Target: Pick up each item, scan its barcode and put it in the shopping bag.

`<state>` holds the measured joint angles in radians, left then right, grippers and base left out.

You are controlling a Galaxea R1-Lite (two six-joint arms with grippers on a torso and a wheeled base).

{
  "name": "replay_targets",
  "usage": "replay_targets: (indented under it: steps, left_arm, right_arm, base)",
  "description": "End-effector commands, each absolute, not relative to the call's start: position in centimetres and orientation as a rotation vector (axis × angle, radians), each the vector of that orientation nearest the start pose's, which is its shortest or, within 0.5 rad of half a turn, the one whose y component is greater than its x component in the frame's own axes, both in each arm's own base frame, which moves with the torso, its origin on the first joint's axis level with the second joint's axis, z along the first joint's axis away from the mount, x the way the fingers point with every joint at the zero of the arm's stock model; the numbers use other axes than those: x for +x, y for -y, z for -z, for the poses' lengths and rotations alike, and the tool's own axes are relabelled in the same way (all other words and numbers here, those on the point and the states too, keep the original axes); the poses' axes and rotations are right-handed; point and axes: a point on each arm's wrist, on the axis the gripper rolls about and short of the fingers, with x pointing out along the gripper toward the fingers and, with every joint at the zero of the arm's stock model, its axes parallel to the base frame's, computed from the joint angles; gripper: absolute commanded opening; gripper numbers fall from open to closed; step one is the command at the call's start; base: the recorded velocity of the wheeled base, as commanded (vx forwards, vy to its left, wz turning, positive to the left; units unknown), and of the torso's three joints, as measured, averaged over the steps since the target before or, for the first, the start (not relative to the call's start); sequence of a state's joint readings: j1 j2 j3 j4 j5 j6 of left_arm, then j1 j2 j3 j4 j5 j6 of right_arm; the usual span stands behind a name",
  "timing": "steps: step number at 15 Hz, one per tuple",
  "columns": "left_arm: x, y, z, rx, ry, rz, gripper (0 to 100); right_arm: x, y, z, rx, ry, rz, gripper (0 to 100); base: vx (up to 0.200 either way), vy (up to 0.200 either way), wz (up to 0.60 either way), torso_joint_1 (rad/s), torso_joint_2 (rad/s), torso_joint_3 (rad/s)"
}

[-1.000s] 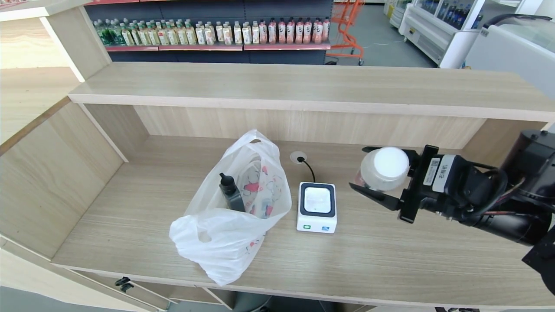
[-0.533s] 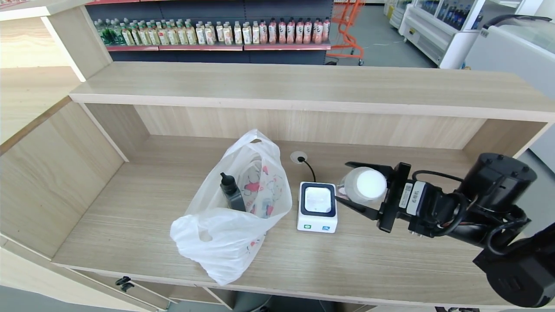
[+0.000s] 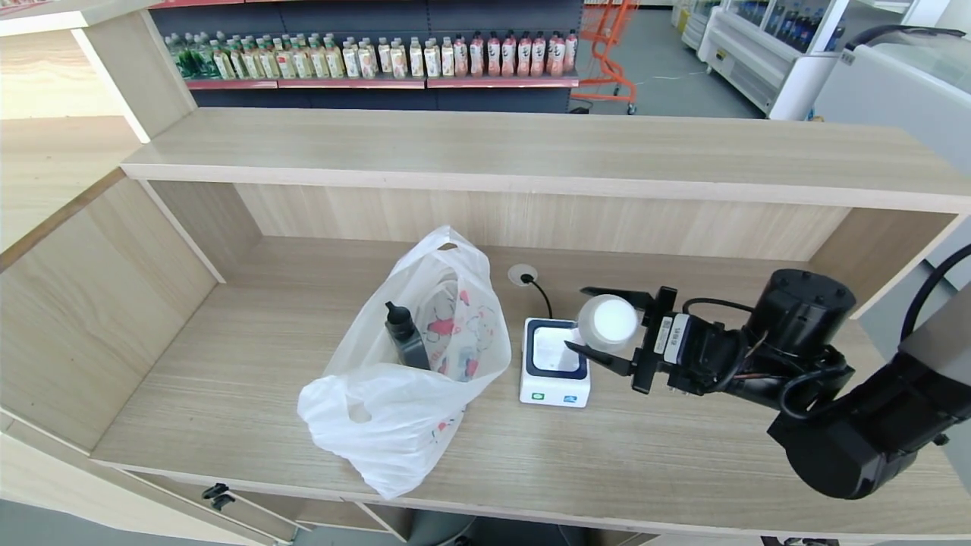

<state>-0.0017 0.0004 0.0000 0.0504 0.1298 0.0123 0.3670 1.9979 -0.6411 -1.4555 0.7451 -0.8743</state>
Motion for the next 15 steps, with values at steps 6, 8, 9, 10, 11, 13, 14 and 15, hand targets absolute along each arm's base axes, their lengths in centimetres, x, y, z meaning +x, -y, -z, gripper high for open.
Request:
replay_targets:
  steps: [6, 8, 9, 10, 11, 13, 14, 15]
  left_arm:
    - [-2.3, -0.3, -7.0, 0.016, -0.051, -0.129, 100]
    - [-2.3, -0.3, -7.0, 0.016, -0.051, -0.129, 100]
    - [-2.3, -0.3, -7.0, 0.016, -0.051, -0.129, 100]
    - [-2.3, -0.3, -7.0, 0.016, -0.051, -0.129, 100]
    - [-2.3, -0.3, -7.0, 0.016, -0.051, -0.129, 100]
    - [-2.3, -0.3, -7.0, 0.016, -0.051, -0.129, 100]
    - [-2.3, -0.3, -7.0, 0.016, -0.051, -0.129, 100]
    - [-2.3, -0.3, -7.0, 0.016, -0.051, -0.129, 100]
  right_arm:
    - [32.5, -13.4, -10.4, -0.792, 0.571, -1.033, 0]
    - [33.1, -13.7, -10.2, -0.793, 0.580, -1.034, 0]
    - [33.6, -13.9, -10.2, -0.794, 0.599, -1.044, 0]
    - [33.8, -14.0, -10.3, -0.794, 0.611, -1.049, 0]
    - [34.1, -14.1, -10.1, -0.793, 0.619, -1.059, 0]
    - [34.3, -14.2, -9.7, -0.792, 0.616, -1.066, 0]
    - [34.3, -14.3, -9.6, -0.792, 0.615, -1.067, 0]
    - [34.4, -14.3, -9.7, -0.799, 0.624, -1.064, 0]
  base:
    - [0.000, 0.000, 0.00, 0.000, 0.00, 0.000]
    - [0.000, 0.000, 0.00, 0.000, 0.00, 0.000]
    - [0.000, 0.000, 0.00, 0.000, 0.00, 0.000]
    - [0.000, 0.000, 0.00, 0.000, 0.00, 0.000]
    - [0.000, 0.000, 0.00, 0.000, 0.00, 0.000]
    - [0.000, 0.000, 0.00, 0.000, 0.00, 0.000]
    - [0.000, 0.000, 0.00, 0.000, 0.00, 0.000]
    - [0.000, 0.000, 0.00, 0.000, 0.00, 0.000]
